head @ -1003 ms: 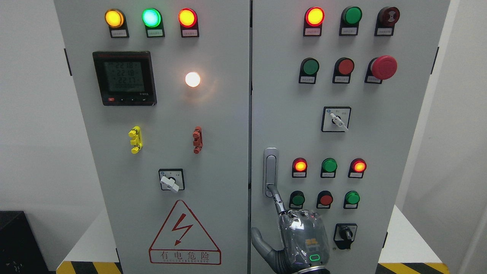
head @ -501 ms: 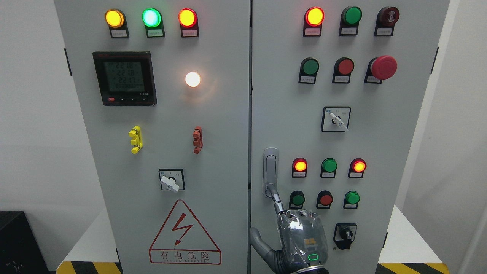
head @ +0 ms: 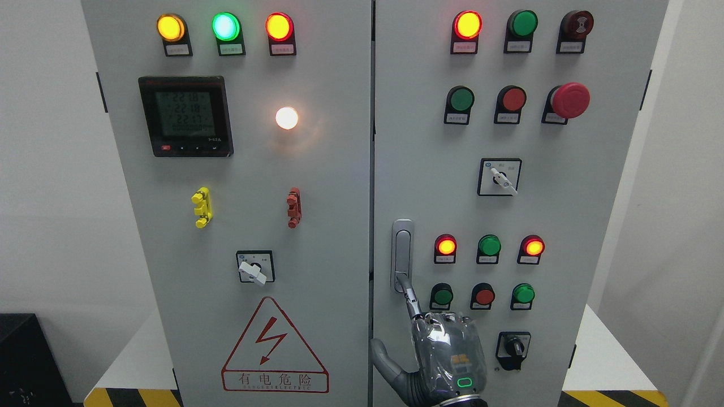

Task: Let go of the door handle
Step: 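Close the right hand fingers around the silver door handle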

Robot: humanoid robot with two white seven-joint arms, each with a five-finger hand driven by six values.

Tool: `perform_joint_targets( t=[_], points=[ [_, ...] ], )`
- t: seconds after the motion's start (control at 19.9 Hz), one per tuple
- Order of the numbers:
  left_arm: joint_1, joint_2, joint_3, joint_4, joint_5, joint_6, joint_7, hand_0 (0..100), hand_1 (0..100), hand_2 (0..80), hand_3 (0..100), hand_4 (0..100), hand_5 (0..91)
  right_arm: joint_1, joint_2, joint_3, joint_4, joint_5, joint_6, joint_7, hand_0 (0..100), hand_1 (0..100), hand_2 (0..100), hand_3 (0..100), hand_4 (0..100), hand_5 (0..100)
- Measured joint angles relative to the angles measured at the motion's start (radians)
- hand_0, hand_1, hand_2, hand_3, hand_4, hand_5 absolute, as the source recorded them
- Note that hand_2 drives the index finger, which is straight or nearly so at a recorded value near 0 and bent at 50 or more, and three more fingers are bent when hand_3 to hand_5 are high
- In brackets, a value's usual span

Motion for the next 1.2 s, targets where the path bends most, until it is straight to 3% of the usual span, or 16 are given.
perform_joint_targets(
  t=[1.2],
  points=[
    [0.000, 0.000, 0.000, 0.000, 0.000, 0.000, 0.000, 0, 0, 2.2, 9, 1, 0.0, 0.003, 0.001, 0.007, -0.005, 0.000, 0.015, 0.030, 31, 24, 0, 100, 100, 99]
  ],
)
